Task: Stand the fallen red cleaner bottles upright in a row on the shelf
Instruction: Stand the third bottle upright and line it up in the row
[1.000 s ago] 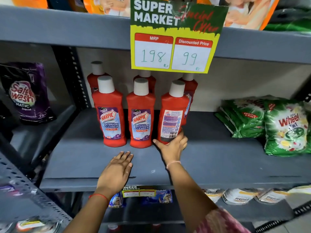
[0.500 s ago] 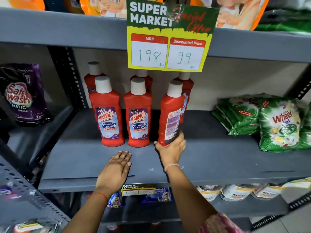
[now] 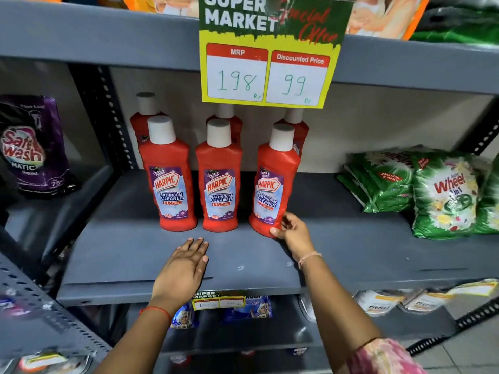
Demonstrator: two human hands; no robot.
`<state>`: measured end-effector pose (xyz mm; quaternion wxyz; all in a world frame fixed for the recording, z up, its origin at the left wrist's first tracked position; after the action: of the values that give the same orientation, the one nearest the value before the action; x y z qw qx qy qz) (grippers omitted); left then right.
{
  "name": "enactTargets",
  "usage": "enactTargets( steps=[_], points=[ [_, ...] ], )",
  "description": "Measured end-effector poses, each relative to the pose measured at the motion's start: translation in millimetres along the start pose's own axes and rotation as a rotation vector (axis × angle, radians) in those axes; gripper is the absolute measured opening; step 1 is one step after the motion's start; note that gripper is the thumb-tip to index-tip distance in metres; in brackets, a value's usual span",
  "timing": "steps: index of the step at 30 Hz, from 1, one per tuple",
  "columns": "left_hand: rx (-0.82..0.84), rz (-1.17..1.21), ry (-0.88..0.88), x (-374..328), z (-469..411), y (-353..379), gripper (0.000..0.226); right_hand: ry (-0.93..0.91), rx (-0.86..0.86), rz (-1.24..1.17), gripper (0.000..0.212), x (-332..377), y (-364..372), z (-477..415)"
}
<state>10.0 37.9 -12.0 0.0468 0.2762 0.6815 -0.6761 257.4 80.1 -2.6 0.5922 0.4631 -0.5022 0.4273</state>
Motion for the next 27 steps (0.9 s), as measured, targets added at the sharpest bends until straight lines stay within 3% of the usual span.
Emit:
enactTargets(
  steps=[7, 15, 17, 22, 27],
  points=[
    [-0.001, -0.009, -0.003, 1, -1, 1, 0.045, 0.135, 0.171, 0.127, 0.047, 3, -3, -20],
    [-0.007, -0.011, -0.007, 1, 0, 0, 0.045, 0.169, 0.282, 0.286, 0.048, 6, -2, -32],
    [-0.007, -0.01, -0.006, 1, 0, 0, 0.044, 0.156, 0.259, 0.206, 0.05, 3, -3, -29],
    [-0.014, 0.006, -0.012, 1, 0, 0, 0.044, -0.027, 0.011, 0.006, 0.06, -13, 3, -15],
    [-0.017, 0.01, 0.0, 2, 0, -1, 0.044, 0.015, 0.063, 0.094, 0.05, -4, 14, -19]
  ],
)
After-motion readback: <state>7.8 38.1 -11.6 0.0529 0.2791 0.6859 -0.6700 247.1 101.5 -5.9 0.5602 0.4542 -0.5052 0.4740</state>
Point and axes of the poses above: each hand's wrist, its own z-axis away from the middle knuckle, its own y-axis out of the palm, x = y × z, the point moved 4 cm from there along -z, towards the middle knuckle, and after that the axes turned 1 degree about y, right-handed, at the moved point
